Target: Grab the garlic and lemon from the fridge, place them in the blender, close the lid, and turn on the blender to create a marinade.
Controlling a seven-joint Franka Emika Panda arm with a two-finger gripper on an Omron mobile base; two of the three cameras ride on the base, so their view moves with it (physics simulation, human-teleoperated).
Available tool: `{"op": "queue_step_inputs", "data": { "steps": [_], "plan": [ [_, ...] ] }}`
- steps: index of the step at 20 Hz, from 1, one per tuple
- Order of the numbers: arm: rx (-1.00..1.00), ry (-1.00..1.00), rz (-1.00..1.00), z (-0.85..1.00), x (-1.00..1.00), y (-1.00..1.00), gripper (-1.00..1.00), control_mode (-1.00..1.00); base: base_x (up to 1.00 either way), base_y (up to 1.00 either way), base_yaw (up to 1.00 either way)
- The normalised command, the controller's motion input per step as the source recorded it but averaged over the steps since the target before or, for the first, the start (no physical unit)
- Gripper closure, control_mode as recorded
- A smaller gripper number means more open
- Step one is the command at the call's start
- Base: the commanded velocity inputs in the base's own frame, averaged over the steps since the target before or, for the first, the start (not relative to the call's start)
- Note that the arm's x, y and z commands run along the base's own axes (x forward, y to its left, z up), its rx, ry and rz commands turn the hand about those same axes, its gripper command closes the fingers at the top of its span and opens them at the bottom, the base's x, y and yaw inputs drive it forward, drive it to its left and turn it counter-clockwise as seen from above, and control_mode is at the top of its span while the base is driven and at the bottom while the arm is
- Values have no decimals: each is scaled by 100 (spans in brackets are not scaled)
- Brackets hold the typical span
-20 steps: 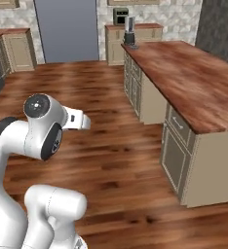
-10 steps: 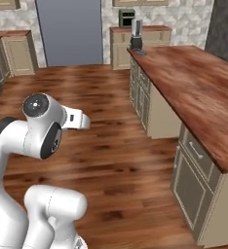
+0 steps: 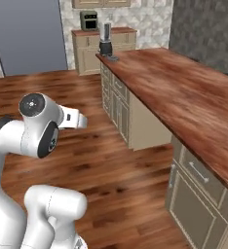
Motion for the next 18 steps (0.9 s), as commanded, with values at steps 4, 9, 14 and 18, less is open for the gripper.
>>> {"op": "queue_step_inputs", "data": {
  "steps": [4,9,14,18],
  "plan": [
    [0,0,0,0,0,0,100,100,100,84,-44],
    [0,0,0,0,0,0,100,100,100,99,-40],
    [0,0,0,0,0,0,100,100,100,100,-34],
    [0,0,0,0,0,0,100,100,100,100,-32]
  ]
}}
